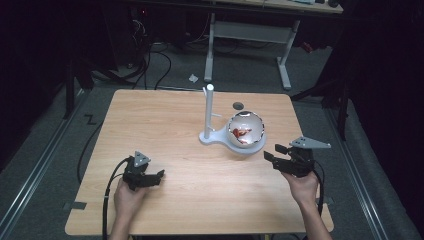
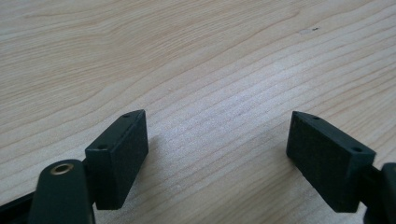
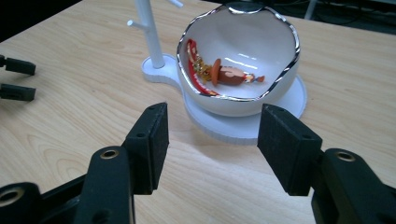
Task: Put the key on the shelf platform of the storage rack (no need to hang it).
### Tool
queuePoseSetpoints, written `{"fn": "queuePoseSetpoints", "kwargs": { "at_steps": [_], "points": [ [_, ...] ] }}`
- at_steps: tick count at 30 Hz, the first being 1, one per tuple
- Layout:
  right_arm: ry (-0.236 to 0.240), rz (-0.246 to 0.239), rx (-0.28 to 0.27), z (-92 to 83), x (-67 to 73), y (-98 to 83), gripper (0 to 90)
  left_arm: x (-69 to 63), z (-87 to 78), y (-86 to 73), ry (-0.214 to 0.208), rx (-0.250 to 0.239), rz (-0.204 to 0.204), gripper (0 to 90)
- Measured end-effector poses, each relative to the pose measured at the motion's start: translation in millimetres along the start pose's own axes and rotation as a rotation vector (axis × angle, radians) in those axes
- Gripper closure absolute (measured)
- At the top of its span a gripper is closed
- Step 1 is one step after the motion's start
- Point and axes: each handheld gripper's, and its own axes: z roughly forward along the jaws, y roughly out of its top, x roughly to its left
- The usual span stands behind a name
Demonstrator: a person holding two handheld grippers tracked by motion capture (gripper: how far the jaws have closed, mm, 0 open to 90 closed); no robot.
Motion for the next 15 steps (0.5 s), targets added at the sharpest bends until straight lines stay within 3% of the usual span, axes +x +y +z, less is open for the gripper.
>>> {"fn": "queuePoseSetpoints", "kwargs": {
  "at_steps": [15],
  "points": [
    [0.053,0.016,0.015,21.0,15.5,-14.6,43.4,0.2,-0.1,0.0,0.0,0.002,0.004,21.0]
  ]
}}
